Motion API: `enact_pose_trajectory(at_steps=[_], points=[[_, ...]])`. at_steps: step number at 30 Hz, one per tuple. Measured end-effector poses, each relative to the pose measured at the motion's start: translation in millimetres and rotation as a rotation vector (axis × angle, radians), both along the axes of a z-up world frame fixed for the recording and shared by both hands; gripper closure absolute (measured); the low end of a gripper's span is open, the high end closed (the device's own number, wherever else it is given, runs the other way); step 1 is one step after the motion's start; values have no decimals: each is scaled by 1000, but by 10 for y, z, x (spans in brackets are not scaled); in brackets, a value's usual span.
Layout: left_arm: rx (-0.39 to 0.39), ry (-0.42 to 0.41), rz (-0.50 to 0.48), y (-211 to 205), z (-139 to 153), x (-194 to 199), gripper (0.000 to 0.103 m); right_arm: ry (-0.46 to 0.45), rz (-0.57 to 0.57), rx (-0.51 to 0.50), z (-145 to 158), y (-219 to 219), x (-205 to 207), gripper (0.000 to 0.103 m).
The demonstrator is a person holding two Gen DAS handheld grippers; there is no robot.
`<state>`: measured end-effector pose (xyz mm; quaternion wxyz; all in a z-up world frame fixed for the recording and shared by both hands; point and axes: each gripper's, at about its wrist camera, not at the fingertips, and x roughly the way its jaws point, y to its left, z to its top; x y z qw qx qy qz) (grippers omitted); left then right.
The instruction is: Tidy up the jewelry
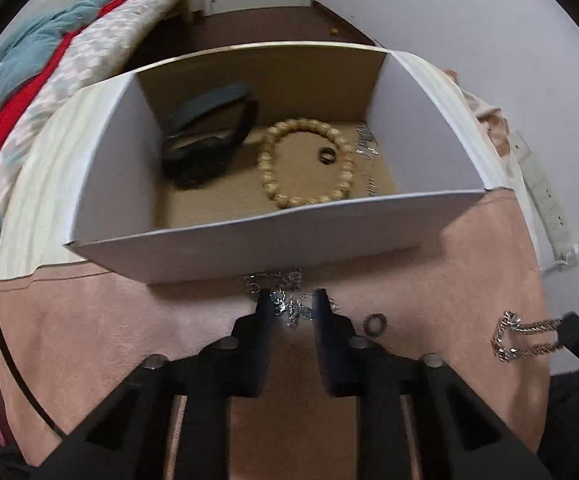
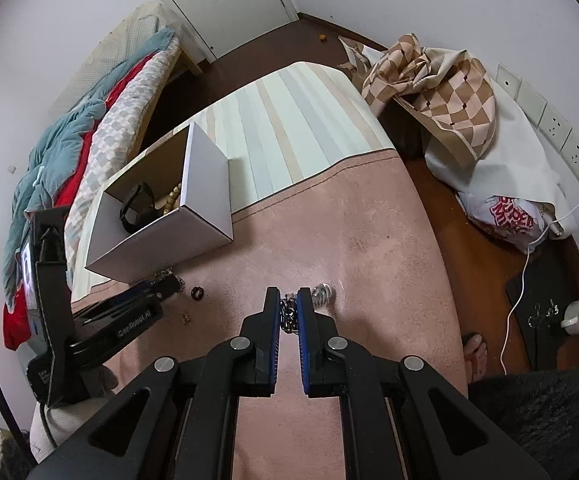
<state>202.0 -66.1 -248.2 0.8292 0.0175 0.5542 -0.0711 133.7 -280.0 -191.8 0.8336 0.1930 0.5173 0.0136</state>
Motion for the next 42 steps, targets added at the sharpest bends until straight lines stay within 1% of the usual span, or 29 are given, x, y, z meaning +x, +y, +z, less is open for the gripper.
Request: enact_pose_trajectory(at_steps=[3, 6, 10, 14, 16, 18, 22, 25, 27, 30, 33, 36, 42], points=[[-44, 0, -2, 51, 32, -42, 101, -8, 5, 3, 25, 22, 19, 94], [-103, -9, 9, 187, 171, -143, 101, -23, 5, 17, 102, 25, 32, 94], [-168, -26, 0, 340, 460, -279, 101, -57, 11, 37, 278, 31, 29, 94], [-216, -76, -20, 423, 868, -332, 101, -103, 30, 61, 534, 76, 63, 95], [-237, -95, -29, 445, 1042, -311, 101, -126, 45, 73, 674, 115, 100, 95], [-255, -128, -43, 459, 1280, -284, 101, -151, 67, 86, 836, 170, 167, 95], [-276, -184, -64, 501, 1663, -75, 101, -202, 127, 109, 1158, 334, 354, 95], [-270, -211, -57, 578, 1812, 126, 101, -241, 180, 104, 1390, 502, 556, 95], [-253, -214, -48, 627, 1812, 262, 101, -258, 219, 79, 1484, 644, 723, 95], [-251, -172, -28, 720, 1663, 470, 101, -238, 261, 61, 1461, 801, 963, 95], [-246, -117, -13, 800, 1455, 642, 101, -187, 300, 41, 1318, 953, 1194, 95], [-249, -74, 4, 855, 1285, 743, 101, -118, 334, 35, 1097, 1082, 1396, 95], [-258, -27, 13, 885, 1096, 844, 101, -47, 381, 24, 775, 1236, 1599, 95]])
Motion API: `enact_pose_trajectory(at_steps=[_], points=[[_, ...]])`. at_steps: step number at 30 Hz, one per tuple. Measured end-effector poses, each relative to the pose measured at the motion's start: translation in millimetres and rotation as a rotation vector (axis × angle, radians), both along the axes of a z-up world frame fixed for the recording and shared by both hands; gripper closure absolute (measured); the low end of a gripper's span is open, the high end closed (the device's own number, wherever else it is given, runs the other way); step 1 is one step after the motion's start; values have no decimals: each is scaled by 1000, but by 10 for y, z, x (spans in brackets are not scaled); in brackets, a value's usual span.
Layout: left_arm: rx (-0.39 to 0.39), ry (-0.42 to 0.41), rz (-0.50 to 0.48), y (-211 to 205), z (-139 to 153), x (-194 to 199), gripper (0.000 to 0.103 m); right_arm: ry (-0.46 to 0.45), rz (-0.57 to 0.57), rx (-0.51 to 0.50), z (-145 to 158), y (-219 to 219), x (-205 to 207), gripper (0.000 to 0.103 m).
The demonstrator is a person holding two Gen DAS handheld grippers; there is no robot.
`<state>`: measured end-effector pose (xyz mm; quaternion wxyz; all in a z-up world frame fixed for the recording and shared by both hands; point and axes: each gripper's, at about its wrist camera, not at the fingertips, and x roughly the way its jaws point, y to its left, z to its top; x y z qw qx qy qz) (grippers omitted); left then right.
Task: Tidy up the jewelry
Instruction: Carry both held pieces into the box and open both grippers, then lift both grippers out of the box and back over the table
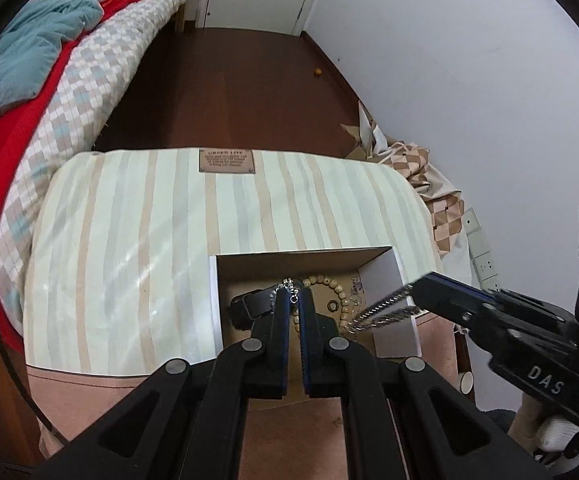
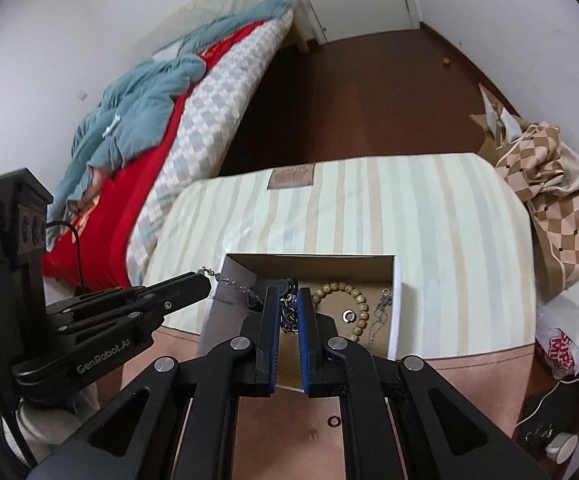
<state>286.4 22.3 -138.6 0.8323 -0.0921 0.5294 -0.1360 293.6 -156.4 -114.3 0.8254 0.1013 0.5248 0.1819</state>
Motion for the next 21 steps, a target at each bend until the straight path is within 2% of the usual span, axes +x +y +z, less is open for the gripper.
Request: enact_pose_trajectory(at_steps=[6, 12, 14, 15, 16, 17, 18, 19, 20, 21], points=[[27, 26, 27, 19, -82, 48, 98, 46, 35, -21, -193, 88, 138, 94], [53, 26, 46, 36, -77, 2, 96, 226, 121, -33, -447, 133, 141, 94], [83, 20, 57, 30, -57, -19, 96, 226, 112, -27, -418, 89, 107, 81], [94, 14, 60, 30, -40, -38, 93, 218, 98, -16, -382, 46, 96, 61], [112, 10, 68, 30, -26, -52, 88, 206, 83, -11, -341, -1, 85, 47], [129, 3, 74, 32, -13, -65, 68, 196, 73, -12, -318, -39, 80, 46], [152, -13, 85, 37, 12, -90, 36, 180, 60, -18, -274, -76, 66, 46], [173, -29, 99, 50, 33, -115, 22, 161, 53, -31, -222, -112, 32, 46], [188, -56, 118, 74, 71, -162, 15, 144, 44, -56, -187, -123, 4, 45], [196, -75, 130, 89, 95, -203, 15, 123, 32, -96, -152, -136, -26, 40]])
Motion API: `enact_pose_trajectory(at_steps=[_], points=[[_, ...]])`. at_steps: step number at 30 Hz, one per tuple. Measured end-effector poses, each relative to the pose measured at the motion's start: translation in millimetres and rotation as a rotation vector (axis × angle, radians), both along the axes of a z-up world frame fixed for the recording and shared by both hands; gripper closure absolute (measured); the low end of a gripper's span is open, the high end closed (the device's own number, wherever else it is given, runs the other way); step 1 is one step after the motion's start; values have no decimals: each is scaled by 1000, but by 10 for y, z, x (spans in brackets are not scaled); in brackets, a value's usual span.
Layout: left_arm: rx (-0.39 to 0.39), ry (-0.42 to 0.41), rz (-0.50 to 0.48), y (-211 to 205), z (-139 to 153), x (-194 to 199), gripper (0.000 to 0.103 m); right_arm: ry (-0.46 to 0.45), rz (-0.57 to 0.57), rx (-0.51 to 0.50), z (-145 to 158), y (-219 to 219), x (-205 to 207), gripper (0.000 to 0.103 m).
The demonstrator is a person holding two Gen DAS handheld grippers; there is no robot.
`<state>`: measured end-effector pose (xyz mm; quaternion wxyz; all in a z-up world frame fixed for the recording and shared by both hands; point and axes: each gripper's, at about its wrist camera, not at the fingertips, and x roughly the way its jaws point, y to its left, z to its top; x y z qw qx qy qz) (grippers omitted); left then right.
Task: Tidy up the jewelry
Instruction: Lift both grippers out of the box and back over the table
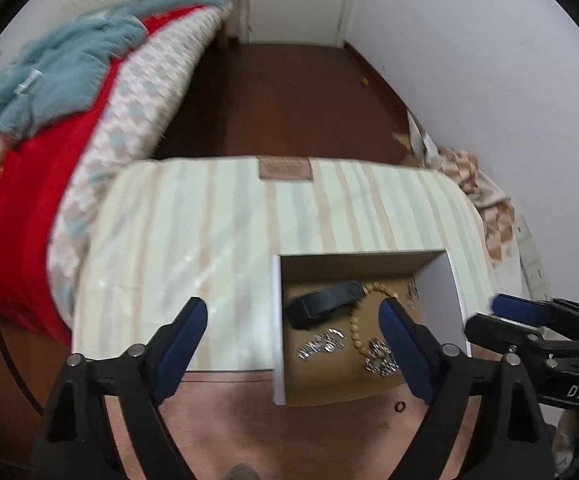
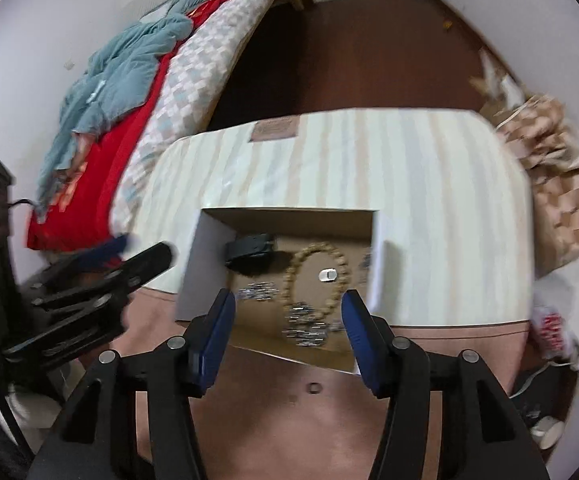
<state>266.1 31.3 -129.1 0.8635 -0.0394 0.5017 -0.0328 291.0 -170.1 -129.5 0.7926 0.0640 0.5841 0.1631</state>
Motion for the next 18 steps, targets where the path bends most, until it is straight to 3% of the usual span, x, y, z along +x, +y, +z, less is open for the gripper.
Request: enact_pose_trajectory(at_steps=[3, 4, 5, 7, 12, 18], points=[[51, -9, 24, 1, -16, -85, 13, -40, -8, -111, 22, 11, -91, 18], [70, -5, 28, -10, -38, -118, 10, -50, -16, -158, -5, 25, -146, 14], [81, -2, 29, -10, -51, -147, 0, -53, -20, -178, -20, 15, -173, 13], [100, 3, 28, -33, -85, -218, 0, -48, -48, -224, -82, 1, -236, 6], [138, 4, 40, -54, -73, -356, 0, -77, -108, -286, -104, -17, -368, 3], [163, -25, 64, -51, 115, -528, 0, -97, -140, -286, 53, -2, -530, 1]])
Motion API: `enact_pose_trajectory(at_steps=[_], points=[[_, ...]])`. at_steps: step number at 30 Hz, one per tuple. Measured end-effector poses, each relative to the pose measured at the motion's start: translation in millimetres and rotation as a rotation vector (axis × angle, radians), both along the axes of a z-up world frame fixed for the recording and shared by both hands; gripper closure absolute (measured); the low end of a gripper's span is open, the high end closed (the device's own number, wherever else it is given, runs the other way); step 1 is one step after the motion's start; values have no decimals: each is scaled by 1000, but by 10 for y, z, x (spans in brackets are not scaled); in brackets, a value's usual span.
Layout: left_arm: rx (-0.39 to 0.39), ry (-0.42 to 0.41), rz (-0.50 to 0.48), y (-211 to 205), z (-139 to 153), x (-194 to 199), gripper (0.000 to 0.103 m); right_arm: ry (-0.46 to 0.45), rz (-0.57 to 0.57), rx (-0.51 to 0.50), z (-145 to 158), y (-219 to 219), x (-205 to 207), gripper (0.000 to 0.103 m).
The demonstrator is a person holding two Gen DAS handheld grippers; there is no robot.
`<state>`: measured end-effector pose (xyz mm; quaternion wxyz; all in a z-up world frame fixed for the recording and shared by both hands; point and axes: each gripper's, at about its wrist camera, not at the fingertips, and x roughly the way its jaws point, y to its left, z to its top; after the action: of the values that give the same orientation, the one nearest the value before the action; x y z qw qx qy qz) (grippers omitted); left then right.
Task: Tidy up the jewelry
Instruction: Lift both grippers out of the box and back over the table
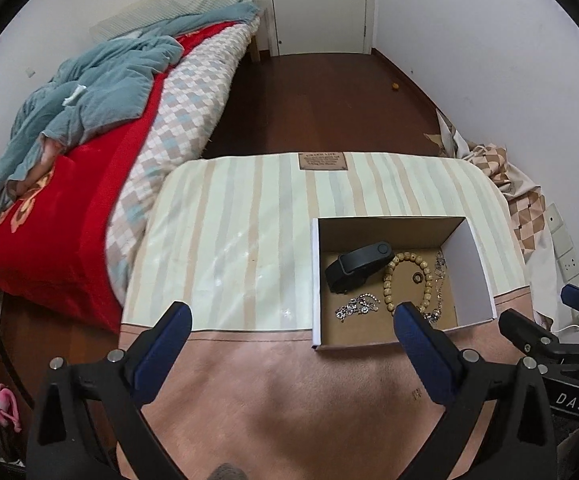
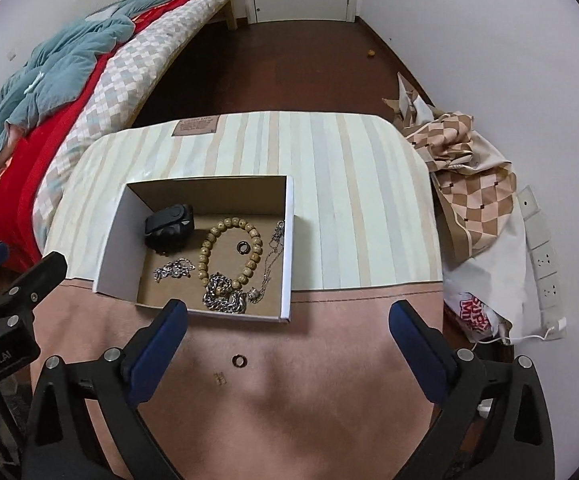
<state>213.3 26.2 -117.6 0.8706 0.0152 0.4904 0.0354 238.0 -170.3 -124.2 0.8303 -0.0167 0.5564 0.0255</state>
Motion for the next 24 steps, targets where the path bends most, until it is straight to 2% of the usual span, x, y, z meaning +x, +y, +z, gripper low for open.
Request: enact_pose_trajectory(at_steps=[8, 13, 24], points=[[14, -31, 13, -16, 318, -301, 0, -55, 6, -5, 428, 49, -243, 1], [22, -78, 14, -11, 649, -567, 0, -105, -3, -3, 811, 41, -485, 1], [37, -169, 26, 5, 1194, -1213, 0, -215, -14, -11, 1527, 73, -1245, 1]])
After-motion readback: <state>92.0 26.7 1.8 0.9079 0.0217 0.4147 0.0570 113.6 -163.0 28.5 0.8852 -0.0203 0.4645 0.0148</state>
